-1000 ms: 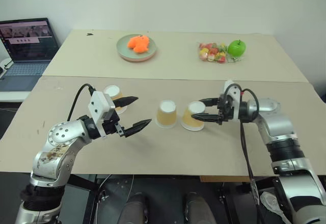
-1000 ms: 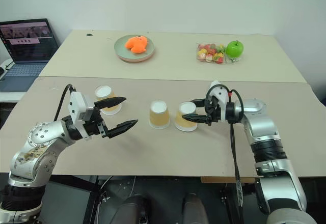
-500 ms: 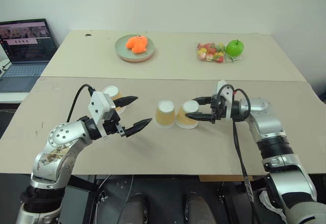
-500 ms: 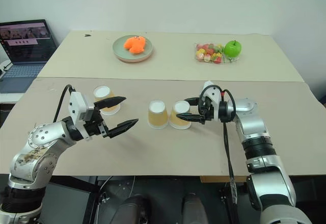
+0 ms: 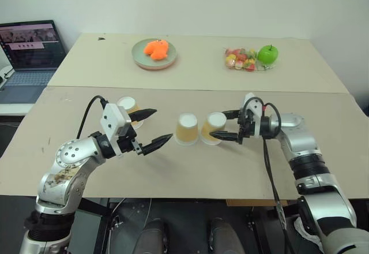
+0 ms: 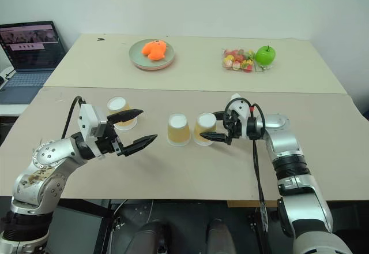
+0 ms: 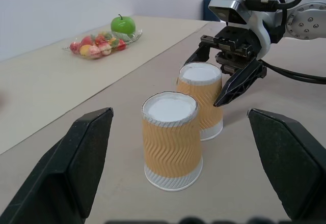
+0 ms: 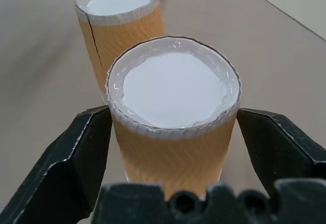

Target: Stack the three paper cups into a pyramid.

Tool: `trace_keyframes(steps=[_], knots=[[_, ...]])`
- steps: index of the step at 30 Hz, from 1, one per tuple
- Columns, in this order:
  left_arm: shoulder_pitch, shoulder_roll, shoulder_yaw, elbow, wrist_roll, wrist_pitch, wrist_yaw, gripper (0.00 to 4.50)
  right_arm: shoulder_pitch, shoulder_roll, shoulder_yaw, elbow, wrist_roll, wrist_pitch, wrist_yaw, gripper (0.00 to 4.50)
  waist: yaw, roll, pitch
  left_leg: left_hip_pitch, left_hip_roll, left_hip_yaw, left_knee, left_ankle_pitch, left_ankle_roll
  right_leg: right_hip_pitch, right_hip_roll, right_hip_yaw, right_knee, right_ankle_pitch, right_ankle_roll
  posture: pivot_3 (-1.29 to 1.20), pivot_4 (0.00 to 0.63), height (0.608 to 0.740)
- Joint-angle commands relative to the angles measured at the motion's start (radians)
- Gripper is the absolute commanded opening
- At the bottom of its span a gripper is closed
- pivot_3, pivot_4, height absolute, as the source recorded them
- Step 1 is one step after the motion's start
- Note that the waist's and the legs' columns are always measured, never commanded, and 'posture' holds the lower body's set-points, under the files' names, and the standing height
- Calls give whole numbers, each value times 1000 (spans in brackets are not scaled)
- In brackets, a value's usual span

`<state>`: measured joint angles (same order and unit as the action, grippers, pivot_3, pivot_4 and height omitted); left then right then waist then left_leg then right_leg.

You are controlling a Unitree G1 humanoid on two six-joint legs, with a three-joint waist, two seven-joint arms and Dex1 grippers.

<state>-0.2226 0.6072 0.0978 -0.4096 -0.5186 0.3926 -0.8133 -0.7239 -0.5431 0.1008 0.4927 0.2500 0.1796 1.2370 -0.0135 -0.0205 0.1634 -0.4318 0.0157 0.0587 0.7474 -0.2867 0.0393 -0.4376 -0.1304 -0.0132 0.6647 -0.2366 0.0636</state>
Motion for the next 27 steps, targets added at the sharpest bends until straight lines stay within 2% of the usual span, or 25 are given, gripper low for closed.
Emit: trace_keyframes(steps=[1, 9, 15, 20, 27], knots=[[-20, -3, 11, -17, -25, -1, -2, 4500, -16, -50, -95, -71, 83, 114, -1, 4479, 1, 0, 0, 0, 0, 0, 0, 0, 0, 0, 0, 0, 0, 0, 0, 0, 150, 676], [-39, -40, 51, -10, -92, 47, 54, 4500, 29, -172, -236, -190, 219, 302, 9, 4479, 5, 0, 0, 0, 0, 0, 0, 0, 1, 0, 0, 0, 0, 0, 0, 0, 150, 676], [-22, -167, 166, -39, -197, 127, 301, 4500, 152, -231, -327, -421, 336, 430, -24, 4479, 5, 0, 0, 0, 1, 0, 0, 0, 1, 0, -1, 0, 0, 0, 0, 0, 150, 676], [20, -223, 192, -23, -156, 124, 424, 4500, 195, -225, -339, -524, 359, 459, -94, 4479, 2, -1, 0, 1, 1, -1, 0, 0, 1, 1, -1, 0, 1, 0, 0, 0, 150, 676], [116, -248, 176, 14, -36, 117, 554, 4500, 196, -219, -288, -713, 419, 516, -129, 4479, 4, -1, 0, 0, 0, 0, 0, -1, 1, 0, -1, 1, 0, 0, 0, 0, 150, 676]])
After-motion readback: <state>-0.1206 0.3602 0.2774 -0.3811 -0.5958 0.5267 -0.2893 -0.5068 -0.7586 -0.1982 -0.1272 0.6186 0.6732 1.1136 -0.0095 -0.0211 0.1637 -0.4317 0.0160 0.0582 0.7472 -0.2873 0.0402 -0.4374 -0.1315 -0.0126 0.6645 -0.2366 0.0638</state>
